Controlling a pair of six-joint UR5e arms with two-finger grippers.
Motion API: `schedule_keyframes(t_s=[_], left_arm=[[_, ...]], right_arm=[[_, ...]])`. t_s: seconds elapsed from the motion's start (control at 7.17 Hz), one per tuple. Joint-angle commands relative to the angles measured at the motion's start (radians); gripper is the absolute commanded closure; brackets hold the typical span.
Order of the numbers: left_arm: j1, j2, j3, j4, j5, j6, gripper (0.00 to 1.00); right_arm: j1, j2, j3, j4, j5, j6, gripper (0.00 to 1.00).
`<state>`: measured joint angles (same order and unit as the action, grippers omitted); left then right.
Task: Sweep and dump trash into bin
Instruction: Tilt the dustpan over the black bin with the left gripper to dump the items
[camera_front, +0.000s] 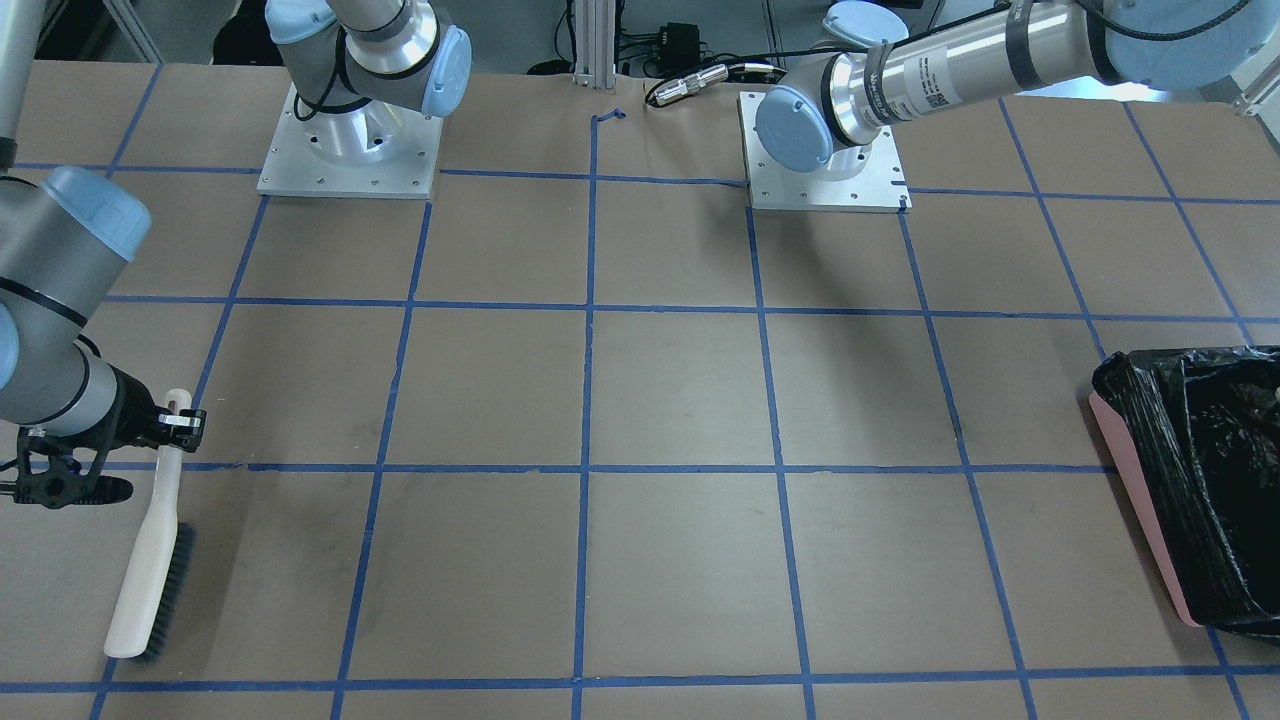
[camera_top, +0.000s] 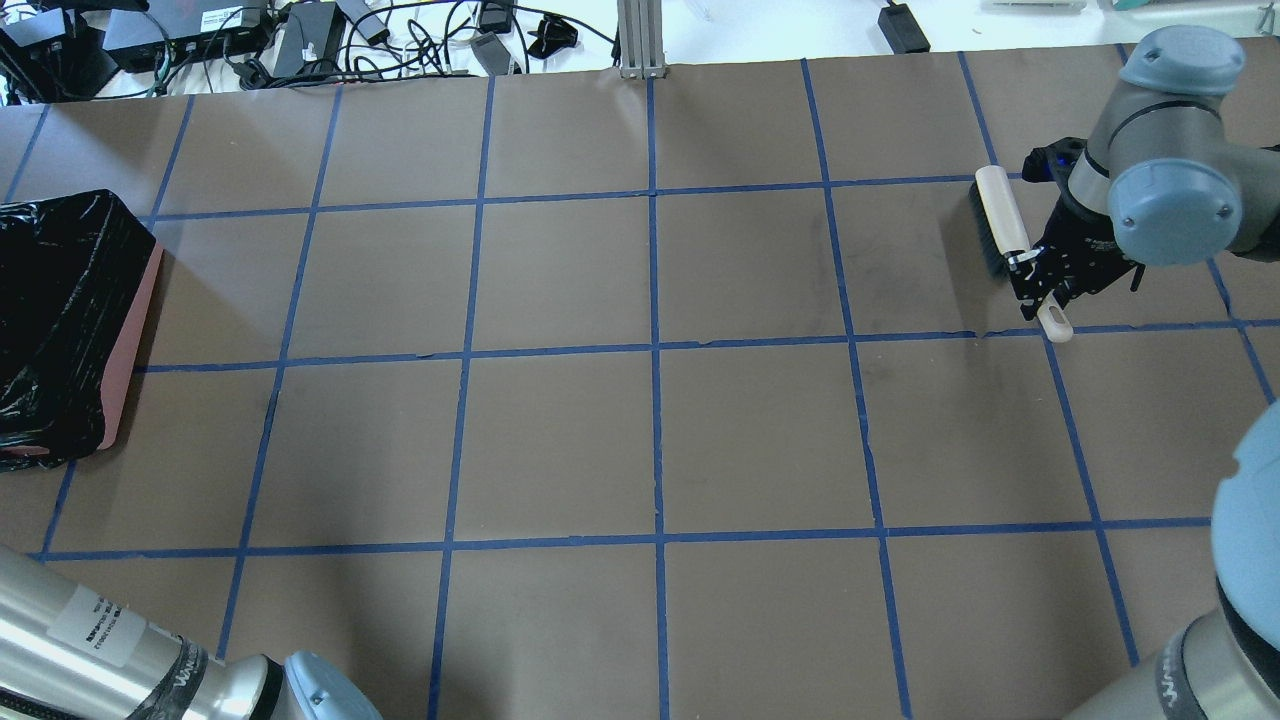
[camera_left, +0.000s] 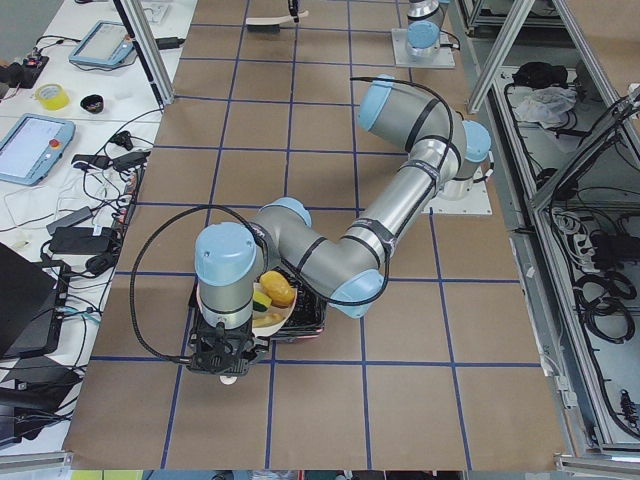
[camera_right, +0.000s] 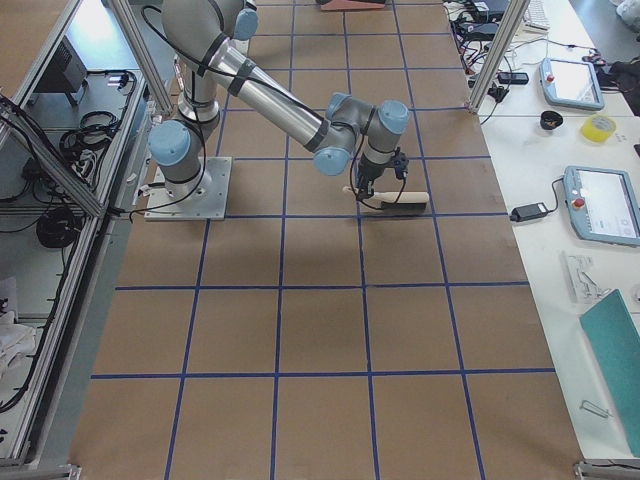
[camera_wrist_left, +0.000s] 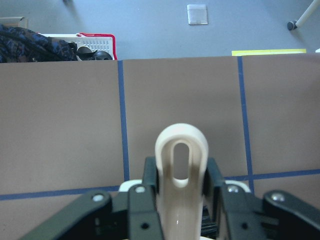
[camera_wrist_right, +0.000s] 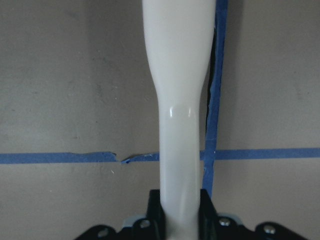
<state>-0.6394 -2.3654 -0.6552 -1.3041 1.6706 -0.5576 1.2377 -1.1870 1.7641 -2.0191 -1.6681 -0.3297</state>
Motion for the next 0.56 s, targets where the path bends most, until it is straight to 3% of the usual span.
schedule_keyframes(t_s=[0.0,0.42], left_arm=[[-0.029,0.008,-0.043,0.153,0.004,0.047,1.00],[-0.113,0.058,-0.115,0.281,0.141,0.042,1.00]], right_arm=[[0.000,0.023,0.000,-0.047,0.001,0.000,0.74],[0.000,0.021,0.000,-0.046,0.001,0.000,0.59]])
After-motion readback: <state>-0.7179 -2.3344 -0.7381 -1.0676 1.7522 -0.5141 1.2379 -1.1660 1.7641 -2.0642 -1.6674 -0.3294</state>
